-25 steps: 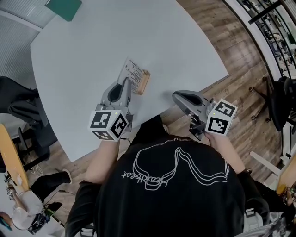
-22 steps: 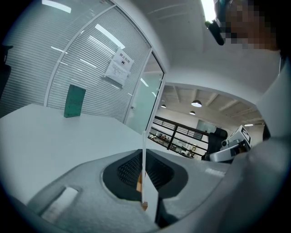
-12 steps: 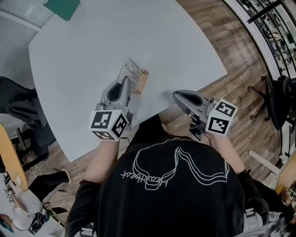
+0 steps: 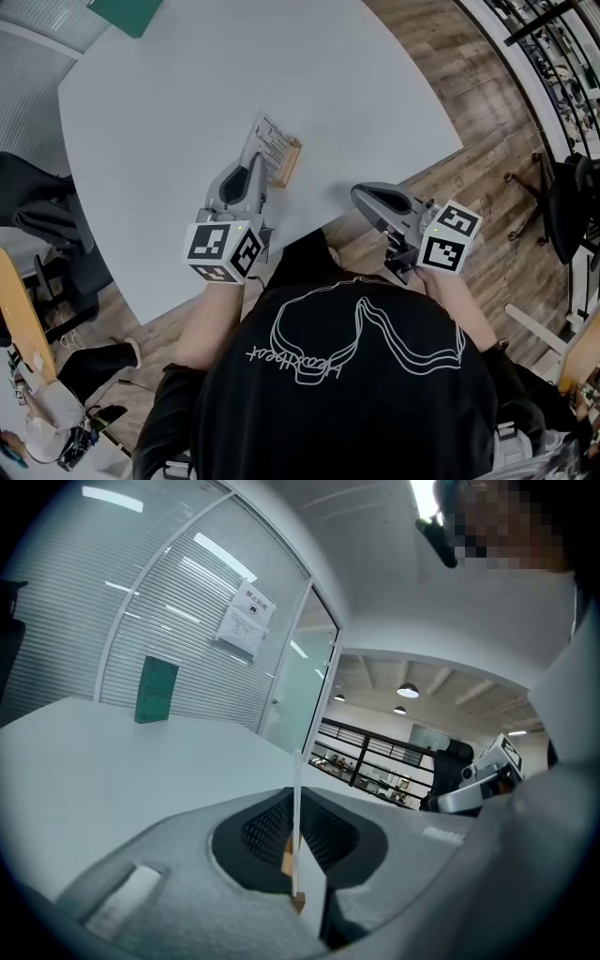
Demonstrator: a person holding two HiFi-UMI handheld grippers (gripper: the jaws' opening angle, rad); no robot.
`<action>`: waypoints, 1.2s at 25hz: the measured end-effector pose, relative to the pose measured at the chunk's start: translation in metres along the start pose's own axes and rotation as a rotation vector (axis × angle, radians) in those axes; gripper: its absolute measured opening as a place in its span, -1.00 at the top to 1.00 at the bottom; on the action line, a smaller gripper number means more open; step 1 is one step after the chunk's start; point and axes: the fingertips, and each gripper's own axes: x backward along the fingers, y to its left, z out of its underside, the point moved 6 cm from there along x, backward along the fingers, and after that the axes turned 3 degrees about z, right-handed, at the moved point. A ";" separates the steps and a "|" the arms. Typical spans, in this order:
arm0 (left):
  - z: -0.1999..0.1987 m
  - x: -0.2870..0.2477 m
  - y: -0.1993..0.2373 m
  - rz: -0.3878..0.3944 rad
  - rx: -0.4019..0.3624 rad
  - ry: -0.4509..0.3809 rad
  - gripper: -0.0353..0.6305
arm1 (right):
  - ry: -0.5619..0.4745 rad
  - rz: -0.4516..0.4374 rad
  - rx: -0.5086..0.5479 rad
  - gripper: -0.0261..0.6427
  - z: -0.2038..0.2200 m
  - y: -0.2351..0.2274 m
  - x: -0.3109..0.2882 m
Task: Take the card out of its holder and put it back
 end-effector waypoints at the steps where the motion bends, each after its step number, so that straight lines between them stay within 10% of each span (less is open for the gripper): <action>1: 0.001 0.000 0.000 -0.001 0.001 0.001 0.82 | 0.001 0.000 -0.002 0.89 0.000 0.000 0.000; 30: 0.018 -0.005 -0.008 -0.020 -0.048 0.050 0.82 | 0.003 0.018 -0.029 0.89 0.016 -0.007 0.013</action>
